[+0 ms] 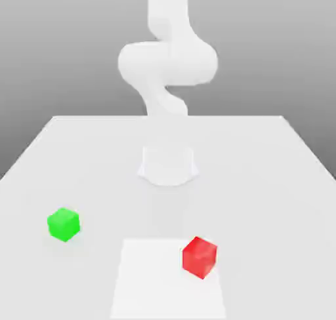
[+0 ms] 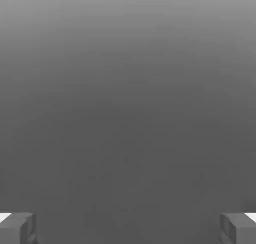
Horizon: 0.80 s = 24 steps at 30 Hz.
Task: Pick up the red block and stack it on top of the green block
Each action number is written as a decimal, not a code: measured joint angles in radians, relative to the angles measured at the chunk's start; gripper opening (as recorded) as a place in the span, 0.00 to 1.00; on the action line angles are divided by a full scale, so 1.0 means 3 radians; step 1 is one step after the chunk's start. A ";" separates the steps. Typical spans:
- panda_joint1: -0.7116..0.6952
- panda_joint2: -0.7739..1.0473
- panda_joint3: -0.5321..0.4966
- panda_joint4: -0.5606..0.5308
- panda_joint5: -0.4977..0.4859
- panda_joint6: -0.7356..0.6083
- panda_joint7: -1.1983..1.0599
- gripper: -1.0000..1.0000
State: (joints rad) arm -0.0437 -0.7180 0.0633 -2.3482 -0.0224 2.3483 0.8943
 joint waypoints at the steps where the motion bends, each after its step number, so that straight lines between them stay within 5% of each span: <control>1: -0.0062 0.0133 0.0092 -0.0074 -0.0039 0.0076 0.0152 0.50; 11: -0.0494 0.1424 0.0715 -0.0765 -0.0380 0.0780 0.1573 0.50; 20: -0.0375 0.2429 0.0869 -0.1358 -0.0057 0.1440 0.2350 0.50; 24: -0.0367 0.2699 0.0782 -0.1338 -0.0206 0.1660 0.2521 0.50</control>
State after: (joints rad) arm -0.1538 0.0915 0.2978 -2.7495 -0.0842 2.8462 1.6506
